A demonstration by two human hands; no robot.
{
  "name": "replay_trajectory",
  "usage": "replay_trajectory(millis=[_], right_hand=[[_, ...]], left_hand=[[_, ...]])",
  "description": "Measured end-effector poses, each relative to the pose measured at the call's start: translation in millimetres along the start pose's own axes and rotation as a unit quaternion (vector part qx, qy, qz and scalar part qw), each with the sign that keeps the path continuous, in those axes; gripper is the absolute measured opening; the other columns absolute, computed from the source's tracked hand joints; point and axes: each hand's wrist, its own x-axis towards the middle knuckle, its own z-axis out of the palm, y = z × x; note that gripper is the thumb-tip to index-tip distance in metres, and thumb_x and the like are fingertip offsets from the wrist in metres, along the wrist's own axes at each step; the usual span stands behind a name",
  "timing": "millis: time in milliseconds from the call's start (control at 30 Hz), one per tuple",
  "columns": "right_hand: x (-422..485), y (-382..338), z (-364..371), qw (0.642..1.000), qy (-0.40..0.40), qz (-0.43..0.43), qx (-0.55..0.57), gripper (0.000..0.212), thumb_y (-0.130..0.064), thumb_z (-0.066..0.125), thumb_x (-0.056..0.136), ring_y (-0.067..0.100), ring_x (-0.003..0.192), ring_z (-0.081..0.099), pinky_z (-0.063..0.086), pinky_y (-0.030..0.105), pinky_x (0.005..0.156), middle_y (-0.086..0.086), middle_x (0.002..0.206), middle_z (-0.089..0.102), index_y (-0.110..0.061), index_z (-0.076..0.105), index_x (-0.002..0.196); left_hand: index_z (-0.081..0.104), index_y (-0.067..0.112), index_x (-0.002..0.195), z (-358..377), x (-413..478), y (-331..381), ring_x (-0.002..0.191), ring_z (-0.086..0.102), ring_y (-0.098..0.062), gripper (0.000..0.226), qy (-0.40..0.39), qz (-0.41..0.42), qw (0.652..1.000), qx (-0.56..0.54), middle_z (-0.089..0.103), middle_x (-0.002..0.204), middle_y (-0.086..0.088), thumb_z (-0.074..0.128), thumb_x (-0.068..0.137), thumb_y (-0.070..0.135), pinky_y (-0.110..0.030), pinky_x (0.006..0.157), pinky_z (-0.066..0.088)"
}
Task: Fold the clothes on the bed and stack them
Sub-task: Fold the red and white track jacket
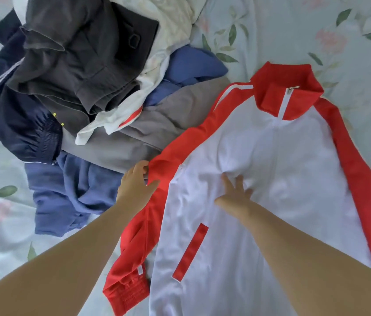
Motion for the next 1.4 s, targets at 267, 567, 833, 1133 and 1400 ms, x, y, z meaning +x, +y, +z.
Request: replay_trajectory(millis=[267, 567, 833, 1133, 1400], right_hand=[[4.8, -6.6, 18.8, 0.997, 0.046, 0.018, -0.064, 0.078, -0.012, 0.036, 0.092, 0.04, 0.14, -0.024, 0.006, 0.05, 0.117, 0.003, 0.154, -0.031, -0.038, -0.013, 0.148], [-2.3, -0.8, 6.8, 1.0, 0.03, 0.003, 0.003, 0.077, -0.008, 0.039, 0.091, 0.037, 0.142, -0.02, 0.018, 0.047, 0.115, -0.009, 0.155, -0.025, -0.042, 0.0, 0.149], [-4.9, -0.3, 4.7, 1.0, 0.014, -0.001, -0.011, 0.08, -0.007, 0.039, 0.09, 0.036, 0.142, -0.021, 0.016, 0.046, 0.116, -0.009, 0.155, -0.027, -0.042, -0.002, 0.148], [-6.1, -2.8, 5.5, 1.0, 0.004, 0.008, -0.02, 0.081, -0.007, 0.04, 0.09, 0.036, 0.142, -0.023, 0.009, 0.046, 0.117, -0.008, 0.153, -0.03, -0.042, -0.005, 0.148], [-9.1, -4.1, 5.7, 1.0, 0.005, 0.01, -0.018, 0.082, -0.008, 0.04, 0.09, 0.035, 0.142, -0.023, 0.01, 0.045, 0.117, -0.009, 0.154, -0.03, -0.043, -0.005, 0.148]], left_hand=[[0.055, 0.007, 0.089, -10.5, -2.5, -4.0, 0.06, 0.052, -0.019, 0.012, -0.125, -0.018, 0.992, 0.007, 0.047, 0.062, 0.001, 0.063, 0.087, 0.015, -0.027, 0.057, 0.045], [0.059, 0.025, 0.084, -94.0, 18.1, 25.5, 0.059, 0.058, 0.004, 0.027, 0.069, 0.11, 0.966, -0.225, 0.061, 0.071, 0.01, 0.059, 0.088, -0.002, -0.014, 0.067, 0.05], [0.059, 0.013, 0.109, -46.0, 10.0, 14.7, 0.1, 0.058, -0.025, 0.029, 0.075, -0.019, 0.994, -0.083, 0.06, 0.107, -0.008, 0.056, 0.092, 0.036, -0.034, 0.087, 0.043], [0.053, 0.008, 0.086, -35.3, 13.5, 4.9, 0.082, 0.056, -0.032, 0.017, -0.048, 0.022, 0.995, 0.084, 0.06, 0.085, -0.014, 0.059, 0.09, 0.023, -0.031, 0.065, 0.032], [0.044, 0.004, 0.122, -96.8, 22.1, 20.2, 0.105, 0.046, -0.023, 0.041, 0.333, -0.001, 0.917, -0.221, 0.042, 0.128, -0.016, 0.056, 0.083, 0.011, -0.026, 0.094, 0.038]])
